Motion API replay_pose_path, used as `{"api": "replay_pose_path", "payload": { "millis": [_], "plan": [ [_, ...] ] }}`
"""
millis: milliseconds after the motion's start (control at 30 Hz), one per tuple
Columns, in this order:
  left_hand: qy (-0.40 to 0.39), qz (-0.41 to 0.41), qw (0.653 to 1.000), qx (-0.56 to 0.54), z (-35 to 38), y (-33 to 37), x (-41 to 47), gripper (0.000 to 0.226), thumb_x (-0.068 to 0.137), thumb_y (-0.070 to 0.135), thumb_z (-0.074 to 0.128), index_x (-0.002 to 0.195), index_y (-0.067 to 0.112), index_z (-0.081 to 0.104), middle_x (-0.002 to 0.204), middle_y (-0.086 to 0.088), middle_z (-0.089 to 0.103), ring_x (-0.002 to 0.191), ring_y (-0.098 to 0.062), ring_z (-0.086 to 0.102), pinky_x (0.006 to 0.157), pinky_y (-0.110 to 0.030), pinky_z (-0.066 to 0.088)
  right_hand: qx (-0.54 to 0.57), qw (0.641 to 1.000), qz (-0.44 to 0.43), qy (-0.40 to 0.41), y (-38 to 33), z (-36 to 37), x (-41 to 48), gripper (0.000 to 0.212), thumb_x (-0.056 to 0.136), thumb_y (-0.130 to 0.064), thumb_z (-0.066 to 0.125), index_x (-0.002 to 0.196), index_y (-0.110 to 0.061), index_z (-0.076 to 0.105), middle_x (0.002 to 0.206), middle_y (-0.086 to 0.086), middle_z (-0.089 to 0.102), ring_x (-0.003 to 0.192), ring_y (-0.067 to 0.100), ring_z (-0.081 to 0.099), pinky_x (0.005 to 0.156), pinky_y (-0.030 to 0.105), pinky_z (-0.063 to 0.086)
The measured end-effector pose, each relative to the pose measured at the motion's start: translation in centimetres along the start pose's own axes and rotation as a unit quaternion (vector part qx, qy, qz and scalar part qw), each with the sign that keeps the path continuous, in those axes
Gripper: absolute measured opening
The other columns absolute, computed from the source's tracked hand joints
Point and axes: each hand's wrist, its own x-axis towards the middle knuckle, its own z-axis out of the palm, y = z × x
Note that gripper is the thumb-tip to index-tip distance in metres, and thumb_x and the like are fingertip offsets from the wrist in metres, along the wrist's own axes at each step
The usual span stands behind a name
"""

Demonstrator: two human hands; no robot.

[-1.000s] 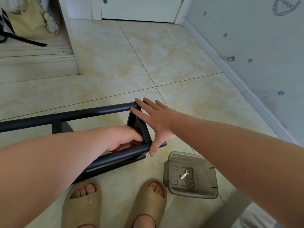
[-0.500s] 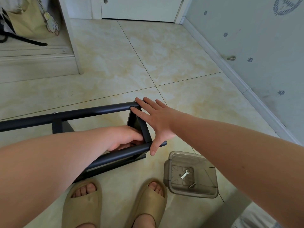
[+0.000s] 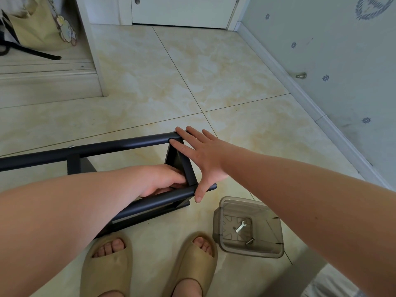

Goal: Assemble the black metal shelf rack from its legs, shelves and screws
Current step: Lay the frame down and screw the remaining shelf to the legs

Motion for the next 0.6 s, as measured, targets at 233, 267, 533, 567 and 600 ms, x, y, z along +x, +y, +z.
{"api": "replay_pose_path", "payload": {
  "millis": [233, 267, 533, 567, 600],
  "plan": [
    [-0.005, -0.017, 0.998, -0.052, -0.49, -0.01, 0.16, 0.024, 0.09, 0.004, 0.06, 0.111, 0.005, 0.071, 0.114, -0.017, 0.071, 0.094, -0.024, 0.06, 0.097, -0.035, 0.044, -0.008, 1.0, 0.001, 0.001, 0.0, 0.05, 0.08, 0.162, 0.043, -0.091, 0.072, 0.157, -0.029, -0.024, 0.162, 0.002, -0.036, 0.152, 0.026, -0.027, 0.124, 0.049, -0.007],
    [-0.009, -0.017, 0.998, -0.065, -0.49, 0.02, 0.21, 0.024, 0.09, 0.003, 0.059, 0.11, 0.005, 0.072, 0.112, -0.016, 0.072, 0.093, -0.022, 0.063, 0.1, -0.035, 0.045, -0.008, 1.0, 0.001, 0.001, 0.0, 0.06, 0.1, 0.162, 0.042, -0.091, 0.072, 0.157, -0.029, -0.024, 0.162, 0.002, -0.036, 0.151, 0.026, -0.027, 0.124, 0.049, -0.008],
    [-0.011, -0.003, 1.0, -0.016, -0.11, -0.05, -0.04, 0.011, 0.095, 0.016, 0.061, 0.093, 0.016, 0.072, 0.077, 0.0, 0.077, 0.063, -0.011, 0.072, 0.058, -0.02, 0.054, -0.006, 1.0, 0.001, -0.001, 0.02, 0.05, 0.06, 0.161, 0.043, -0.09, 0.072, 0.156, -0.03, -0.025, 0.161, 0.001, -0.037, 0.151, 0.025, -0.028, 0.124, 0.049, -0.008],
    [-0.005, 0.0, 1.0, -0.02, -0.12, 0.01, 0.0, 0.011, 0.095, 0.013, 0.061, 0.092, 0.016, 0.071, 0.075, 0.001, 0.076, 0.062, -0.008, 0.071, 0.056, -0.018, 0.053, -0.006, 1.0, 0.001, -0.002, 0.02, 0.03, 0.05, 0.161, 0.043, -0.09, 0.073, 0.156, -0.03, -0.026, 0.161, 0.001, -0.037, 0.151, 0.025, -0.028, 0.124, 0.049, -0.008],
    [0.001, 0.0, 1.0, -0.025, -0.14, 0.09, 0.03, 0.011, 0.094, 0.011, 0.061, 0.091, 0.016, 0.071, 0.075, 0.002, 0.076, 0.063, -0.008, 0.071, 0.058, -0.017, 0.053, -0.006, 1.0, 0.001, -0.002, 0.02, 0.0, 0.05, 0.161, 0.043, -0.09, 0.073, 0.156, -0.03, -0.026, 0.161, 0.001, -0.037, 0.151, 0.025, -0.028, 0.125, 0.049, -0.008]
  ]
}}
